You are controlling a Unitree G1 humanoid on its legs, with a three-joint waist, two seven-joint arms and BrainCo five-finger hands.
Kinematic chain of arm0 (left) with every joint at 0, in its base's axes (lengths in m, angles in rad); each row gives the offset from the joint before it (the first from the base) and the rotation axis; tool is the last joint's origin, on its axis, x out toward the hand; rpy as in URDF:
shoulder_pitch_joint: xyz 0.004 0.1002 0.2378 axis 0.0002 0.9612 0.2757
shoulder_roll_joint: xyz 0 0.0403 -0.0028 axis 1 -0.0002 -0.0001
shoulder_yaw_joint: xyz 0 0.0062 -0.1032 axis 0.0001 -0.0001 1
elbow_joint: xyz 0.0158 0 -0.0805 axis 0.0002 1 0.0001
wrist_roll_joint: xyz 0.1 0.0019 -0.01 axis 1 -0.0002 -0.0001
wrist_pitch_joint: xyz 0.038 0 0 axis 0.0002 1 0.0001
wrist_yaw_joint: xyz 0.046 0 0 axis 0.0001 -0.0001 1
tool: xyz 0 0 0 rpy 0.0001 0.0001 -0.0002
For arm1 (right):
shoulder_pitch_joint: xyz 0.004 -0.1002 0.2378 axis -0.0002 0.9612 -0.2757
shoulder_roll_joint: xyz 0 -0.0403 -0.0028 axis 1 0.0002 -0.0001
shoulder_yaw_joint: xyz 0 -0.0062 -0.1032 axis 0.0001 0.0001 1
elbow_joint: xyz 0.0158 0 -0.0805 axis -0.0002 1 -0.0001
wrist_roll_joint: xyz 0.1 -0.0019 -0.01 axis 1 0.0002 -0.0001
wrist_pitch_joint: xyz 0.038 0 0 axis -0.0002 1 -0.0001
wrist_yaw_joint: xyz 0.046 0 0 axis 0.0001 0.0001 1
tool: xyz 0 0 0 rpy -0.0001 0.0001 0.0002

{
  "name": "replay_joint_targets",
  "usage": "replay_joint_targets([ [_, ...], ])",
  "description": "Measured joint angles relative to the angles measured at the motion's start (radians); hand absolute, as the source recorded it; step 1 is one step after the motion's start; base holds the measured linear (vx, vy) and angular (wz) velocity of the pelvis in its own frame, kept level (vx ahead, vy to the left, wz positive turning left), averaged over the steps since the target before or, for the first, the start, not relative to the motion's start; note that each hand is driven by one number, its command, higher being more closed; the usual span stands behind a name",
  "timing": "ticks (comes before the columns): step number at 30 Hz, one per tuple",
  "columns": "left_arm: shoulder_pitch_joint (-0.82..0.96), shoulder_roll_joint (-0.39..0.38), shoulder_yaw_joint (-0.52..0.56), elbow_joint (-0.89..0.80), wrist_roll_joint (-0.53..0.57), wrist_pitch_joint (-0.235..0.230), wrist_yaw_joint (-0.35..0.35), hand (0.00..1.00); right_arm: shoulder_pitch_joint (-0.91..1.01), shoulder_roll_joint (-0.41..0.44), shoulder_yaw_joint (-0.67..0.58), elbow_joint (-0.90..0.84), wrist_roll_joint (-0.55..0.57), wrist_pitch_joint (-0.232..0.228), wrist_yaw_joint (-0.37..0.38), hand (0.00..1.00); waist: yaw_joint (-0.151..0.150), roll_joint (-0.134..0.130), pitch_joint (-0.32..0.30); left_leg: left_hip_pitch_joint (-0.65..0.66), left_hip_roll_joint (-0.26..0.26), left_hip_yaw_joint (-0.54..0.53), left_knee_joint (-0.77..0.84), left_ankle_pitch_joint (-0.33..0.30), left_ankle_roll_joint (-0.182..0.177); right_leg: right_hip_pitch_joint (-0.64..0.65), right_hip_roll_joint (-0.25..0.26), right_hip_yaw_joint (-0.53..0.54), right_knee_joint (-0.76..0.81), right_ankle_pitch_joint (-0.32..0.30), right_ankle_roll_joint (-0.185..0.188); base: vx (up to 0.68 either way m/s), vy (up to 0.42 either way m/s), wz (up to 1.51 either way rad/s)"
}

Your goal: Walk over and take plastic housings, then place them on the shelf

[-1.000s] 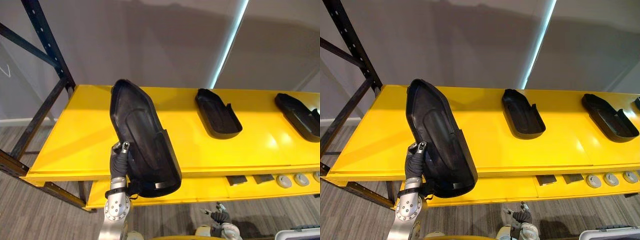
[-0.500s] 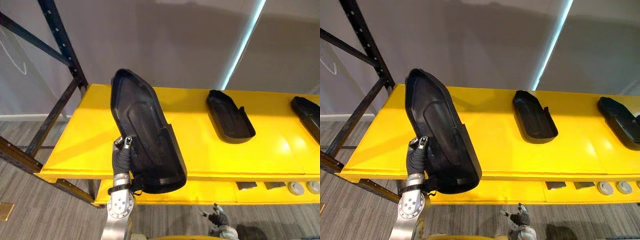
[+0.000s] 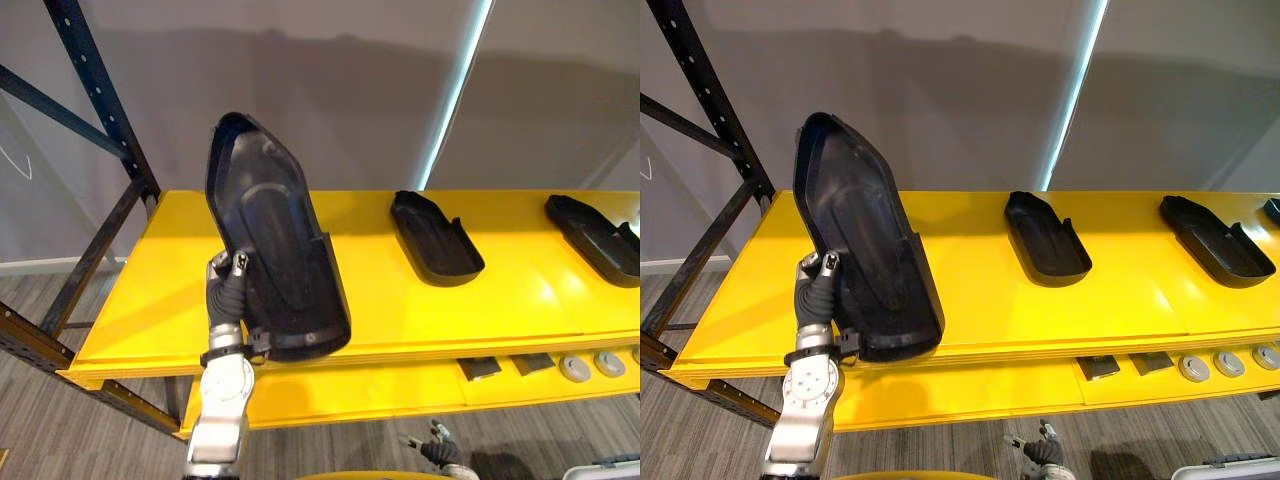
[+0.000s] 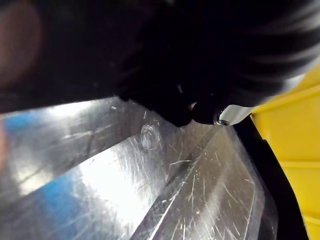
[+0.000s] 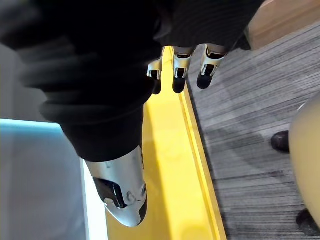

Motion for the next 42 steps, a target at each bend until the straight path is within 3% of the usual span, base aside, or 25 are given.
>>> replay_joint_targets([
  [8,-0.125,0.035,0.044,0.183,0.011,0.087,0.013,1.0,0.0,-0.017,-0.001,0.006,-0.003,0.001,0.037,0.0,-0.025,0.012,-0.008,0.005,-0.01,0.011,-0.069,0.035,-0.013,-0.025,0.009,0.025,-0.011,0.022,-0.005,-0.06,-0.036,-0.08],
  [12,-0.214,0.089,0.093,0.344,0.015,0.113,0.014,1.0,-0.009,-0.023,0.0,0.006,-0.013,0.005,0.042,0.0,-0.029,0.018,-0.01,0.024,-0.036,0.027,-0.154,0.093,-0.004,-0.041,0.009,0.04,-0.031,0.046,0.0,-0.05,-0.001,-0.12],
  [16,-0.232,0.141,0.125,0.413,0.015,0.131,0.015,1.0,-0.018,-0.022,0.001,0.008,-0.029,0.007,0.042,0.0,-0.049,0.019,-0.009,0.025,-0.04,0.045,-0.172,0.103,0.0,-0.05,0.012,0.064,-0.041,0.061,0.005,-0.05,-0.009,-0.14],
  [26,-0.317,0.236,0.193,0.554,0.043,0.173,0.012,1.0,-0.024,-0.026,-0.001,0.009,-0.037,0.005,0.056,0.0,-0.051,0.015,-0.004,0.014,-0.069,0.059,-0.248,0.153,0.011,-0.096,0.016,0.097,-0.06,0.097,0.008,-0.08,-0.012,-0.09],
  [27,-0.318,0.238,0.194,0.554,0.044,0.173,0.012,0.0,-0.023,-0.026,-0.001,0.009,-0.037,0.005,0.058,0.0,-0.05,0.014,-0.004,0.014,-0.069,0.059,-0.248,0.153,0.011,-0.096,0.015,0.098,-0.06,0.097,0.008,-0.04,-0.012,-0.02],
  [34,-0.39,0.261,0.232,0.633,0.047,0.19,0.018,0.0,-0.036,-0.026,-0.001,0.016,-0.037,0.003,0.061,0.0,-0.049,0.005,0.021,0.013,-0.077,0.059,-0.249,0.154,0.011,-0.099,0.011,0.107,-0.062,0.099,0.009,-0.02,-0.011,0.0],
  [42,-0.41,0.273,0.235,0.64,0.073,0.19,0.087,0.0,-0.042,-0.026,-0.002,0.027,-0.037,-0.004,0.06,0.0,-0.047,0.005,0.026,0.009,-0.088,0.023,-0.249,0.155,0.012,-0.096,0.01,0.116,-0.083,0.107,0.01,0.02,-0.026,-0.03],
])
